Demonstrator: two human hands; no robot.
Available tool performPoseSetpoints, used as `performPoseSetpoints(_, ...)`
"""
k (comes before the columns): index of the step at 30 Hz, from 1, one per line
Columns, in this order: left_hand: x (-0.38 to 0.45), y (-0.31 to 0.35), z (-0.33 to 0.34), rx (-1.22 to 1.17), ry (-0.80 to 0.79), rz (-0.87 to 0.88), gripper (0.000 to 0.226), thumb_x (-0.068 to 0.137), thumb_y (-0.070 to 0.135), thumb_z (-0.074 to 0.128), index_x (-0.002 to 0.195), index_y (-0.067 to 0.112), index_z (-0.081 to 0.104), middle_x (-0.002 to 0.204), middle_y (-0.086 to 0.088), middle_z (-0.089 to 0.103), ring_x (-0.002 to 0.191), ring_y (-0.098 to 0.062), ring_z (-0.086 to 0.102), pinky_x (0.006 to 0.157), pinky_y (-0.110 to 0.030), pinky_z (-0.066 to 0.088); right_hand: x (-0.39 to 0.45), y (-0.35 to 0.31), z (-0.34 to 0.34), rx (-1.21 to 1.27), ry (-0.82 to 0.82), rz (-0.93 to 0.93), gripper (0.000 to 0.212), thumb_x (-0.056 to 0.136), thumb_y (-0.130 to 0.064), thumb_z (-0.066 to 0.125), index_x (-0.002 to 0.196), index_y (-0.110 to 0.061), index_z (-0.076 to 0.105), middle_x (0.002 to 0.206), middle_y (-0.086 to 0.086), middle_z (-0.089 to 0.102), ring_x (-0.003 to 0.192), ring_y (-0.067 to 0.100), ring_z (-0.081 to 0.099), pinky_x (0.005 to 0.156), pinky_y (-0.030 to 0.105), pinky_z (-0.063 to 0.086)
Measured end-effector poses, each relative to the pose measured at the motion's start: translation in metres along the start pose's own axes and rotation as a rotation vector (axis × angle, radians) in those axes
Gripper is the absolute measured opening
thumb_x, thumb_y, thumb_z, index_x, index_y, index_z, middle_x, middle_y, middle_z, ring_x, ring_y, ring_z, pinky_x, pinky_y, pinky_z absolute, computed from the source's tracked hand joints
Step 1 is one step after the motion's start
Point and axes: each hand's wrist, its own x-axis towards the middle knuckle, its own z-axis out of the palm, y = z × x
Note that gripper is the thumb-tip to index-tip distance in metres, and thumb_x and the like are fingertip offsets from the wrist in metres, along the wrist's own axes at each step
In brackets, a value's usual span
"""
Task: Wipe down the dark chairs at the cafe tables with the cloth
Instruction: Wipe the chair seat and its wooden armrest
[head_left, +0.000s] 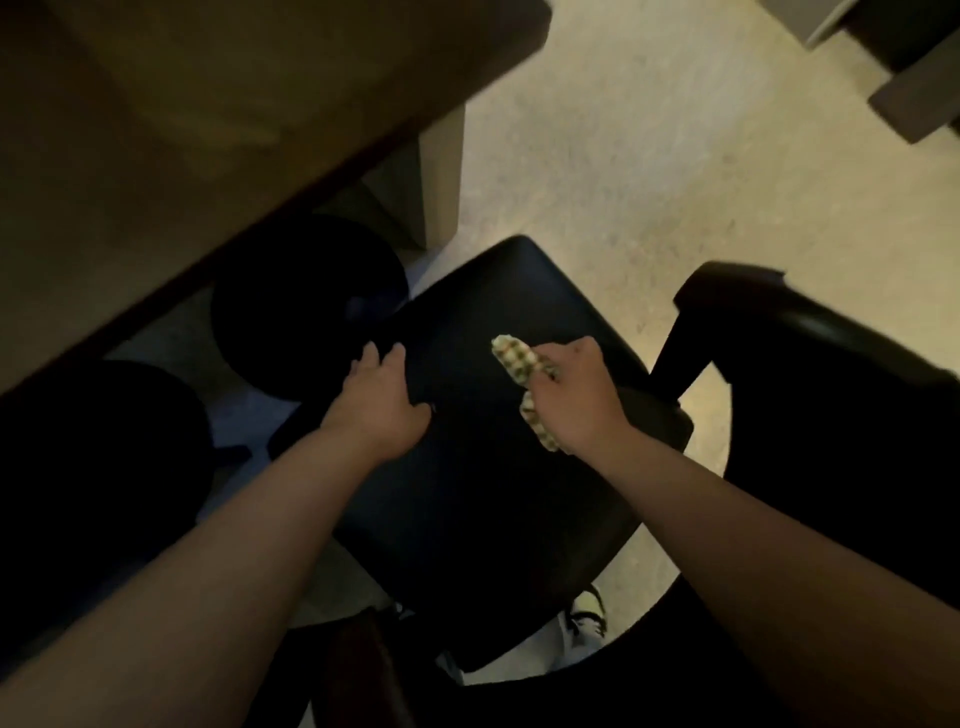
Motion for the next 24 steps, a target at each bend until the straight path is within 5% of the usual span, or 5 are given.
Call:
performPoseSetpoints(4, -0.049, 0.041, -0.024, -0.117, 0.098, -0.011, 0.081, 0.09, 0.037, 0.064, 0.154, 0.017, 0.019, 0.163, -0.011, 0.01, 0.149, -0.028, 0.011, 0.118, -0.038, 0.018, -0.02, -0.013, -0.069, -0.015, 0.048, -0.09, 0.024, 0.095, -0.023, 0.045, 0.114, -0.018, 0.059, 0.107, -0.002, 0.036, 0.075, -0.001, 0.04, 0.07, 0.017, 0.033)
performPoseSetpoints(9, -0.111, 0.102, -0.028, -0.262, 0.239, -0.077, 0.076, 0.089, 0.034, 0.067, 0.152, 0.019, 0.028, 0.16, -0.007, 0.024, 0.146, -0.025, 0.024, 0.116, -0.037, 0.025, -0.046, -0.001, -0.159, 0.05, 0.119, -0.047, 0.021, 0.096, -0.021, 0.04, 0.083, -0.01, 0.053, 0.098, 0.009, 0.05, 0.075, 0.013, 0.049, 0.061, 0.022, 0.032)
performPoseSetpoints(14, -0.166, 0.172, 0.004, -0.437, 0.276, -0.145, 0.073, 0.089, 0.035, 0.067, 0.151, 0.02, 0.031, 0.149, -0.01, 0.042, 0.132, -0.028, 0.045, 0.104, -0.036, 0.039, -0.079, 0.036, -0.251, 0.058, 0.149, -0.04, 0.031, 0.086, -0.047, 0.05, 0.07, -0.021, 0.046, 0.094, 0.007, 0.045, 0.068, 0.015, 0.048, 0.051, 0.025, 0.028)
performPoseSetpoints(19, -0.176, 0.23, 0.062, -0.621, 0.26, -0.176, 0.072, 0.088, 0.037, 0.068, 0.149, 0.023, 0.032, 0.15, -0.006, 0.042, 0.131, -0.022, 0.046, 0.095, -0.025, 0.04, -0.105, 0.075, -0.29, -0.108, 0.126, -0.008, 0.056, 0.066, -0.059, 0.071, 0.095, -0.02, 0.043, 0.097, -0.001, 0.034, 0.071, 0.012, 0.045, 0.059, 0.026, 0.038)
performPoseSetpoints(24, -0.164, 0.283, 0.133, -0.93, 0.174, -0.252, 0.07, 0.094, 0.036, 0.058, 0.153, 0.023, 0.021, 0.15, -0.003, 0.041, 0.099, -0.004, 0.054, 0.071, -0.012, 0.043, -0.118, 0.115, -0.27, -0.052, 0.07, 0.114, 0.063, 0.064, -0.043, 0.083, 0.097, -0.017, 0.036, 0.101, 0.001, 0.029, 0.078, 0.016, 0.043, 0.064, 0.026, 0.04)
